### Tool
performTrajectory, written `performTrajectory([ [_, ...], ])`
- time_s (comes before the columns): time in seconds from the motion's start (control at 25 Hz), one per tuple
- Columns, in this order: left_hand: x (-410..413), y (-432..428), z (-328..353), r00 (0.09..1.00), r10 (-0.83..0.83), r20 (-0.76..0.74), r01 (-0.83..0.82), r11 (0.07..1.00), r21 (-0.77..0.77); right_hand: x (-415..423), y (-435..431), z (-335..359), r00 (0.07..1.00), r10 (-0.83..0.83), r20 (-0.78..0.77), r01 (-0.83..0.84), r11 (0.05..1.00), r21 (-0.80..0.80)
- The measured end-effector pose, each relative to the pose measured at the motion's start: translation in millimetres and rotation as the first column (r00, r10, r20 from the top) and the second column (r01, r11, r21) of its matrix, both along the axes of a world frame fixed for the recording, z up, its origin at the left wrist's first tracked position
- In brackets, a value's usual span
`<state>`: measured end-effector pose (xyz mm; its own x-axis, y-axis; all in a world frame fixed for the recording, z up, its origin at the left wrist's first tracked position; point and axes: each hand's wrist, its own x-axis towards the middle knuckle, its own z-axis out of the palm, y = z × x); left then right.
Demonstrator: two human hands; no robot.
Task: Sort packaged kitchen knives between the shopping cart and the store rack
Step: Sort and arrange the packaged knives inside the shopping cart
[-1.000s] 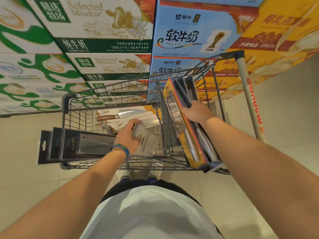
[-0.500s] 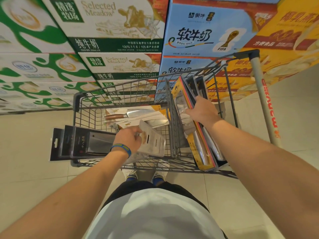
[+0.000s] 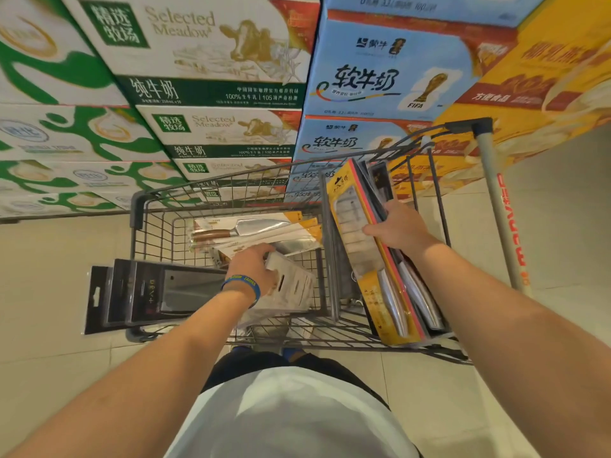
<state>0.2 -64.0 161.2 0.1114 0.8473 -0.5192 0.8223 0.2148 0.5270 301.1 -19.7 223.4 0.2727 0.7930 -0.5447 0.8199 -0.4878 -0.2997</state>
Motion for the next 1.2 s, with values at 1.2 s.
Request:
performTrajectory([
  [1.2,23.7,31.9,-12.9,0.97,0.047,-0.239,-0.044,0.999,0.017,-23.2,-4.6,98.4,0.996,0.085,-0.014,-0.065,0.847,0.528],
])
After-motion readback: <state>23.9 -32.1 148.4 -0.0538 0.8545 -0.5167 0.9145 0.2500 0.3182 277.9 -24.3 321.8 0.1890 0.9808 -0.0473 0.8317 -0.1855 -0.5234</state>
